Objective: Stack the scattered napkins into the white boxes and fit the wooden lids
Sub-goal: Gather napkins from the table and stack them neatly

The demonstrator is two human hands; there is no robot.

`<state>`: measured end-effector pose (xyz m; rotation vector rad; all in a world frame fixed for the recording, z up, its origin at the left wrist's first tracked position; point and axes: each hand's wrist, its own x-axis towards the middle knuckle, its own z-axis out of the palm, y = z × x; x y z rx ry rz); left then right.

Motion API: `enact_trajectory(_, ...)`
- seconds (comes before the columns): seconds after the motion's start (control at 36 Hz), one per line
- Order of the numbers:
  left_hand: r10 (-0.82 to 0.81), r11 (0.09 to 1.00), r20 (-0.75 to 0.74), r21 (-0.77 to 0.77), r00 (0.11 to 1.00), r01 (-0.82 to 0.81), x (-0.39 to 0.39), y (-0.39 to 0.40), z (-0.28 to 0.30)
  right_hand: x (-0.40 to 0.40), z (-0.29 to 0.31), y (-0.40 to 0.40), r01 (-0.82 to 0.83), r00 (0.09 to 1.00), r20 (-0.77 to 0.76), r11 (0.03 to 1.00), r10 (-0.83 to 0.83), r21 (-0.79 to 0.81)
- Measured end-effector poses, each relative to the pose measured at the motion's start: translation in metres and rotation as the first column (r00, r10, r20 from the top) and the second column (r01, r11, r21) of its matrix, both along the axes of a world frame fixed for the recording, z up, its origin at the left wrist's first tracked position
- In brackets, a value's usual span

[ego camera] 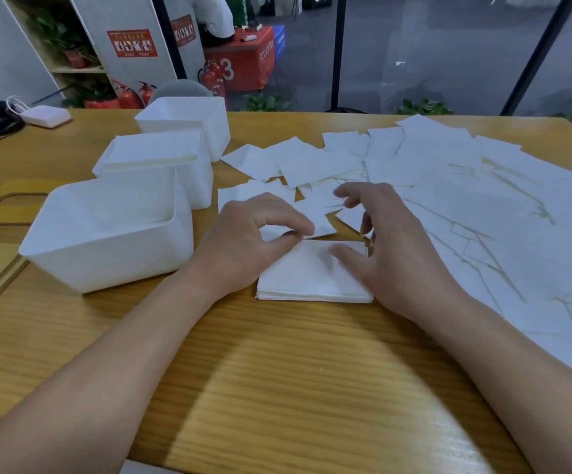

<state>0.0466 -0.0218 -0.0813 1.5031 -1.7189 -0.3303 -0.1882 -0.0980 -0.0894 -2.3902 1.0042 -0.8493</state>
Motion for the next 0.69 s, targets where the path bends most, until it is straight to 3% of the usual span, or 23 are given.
enact_trajectory(0.22, 0.088, 0.983, 0.154, 0.146, 0.984, -0.111, 0.007, -0.004, -0.003, 0.001, -0.010, -0.007, -0.019, 0.997, -0.070, 1.000, 0.018, -0.010)
enact_trajectory(0.44, 0.151, 0.974, 0.198, 0.137, 0.969, -0.180, 0.010, -0.006, -0.003, 0.001, -0.007, -0.006, -0.103, 0.961, -0.255, 0.994, 0.106, 0.023)
enact_trajectory(0.69, 0.132, 0.976, 0.191, 0.144, 0.973, -0.161, 0.009, -0.005, -0.001, 0.003, -0.005, -0.005, -0.154, 0.932, -0.335, 0.988, 0.140, -0.016)
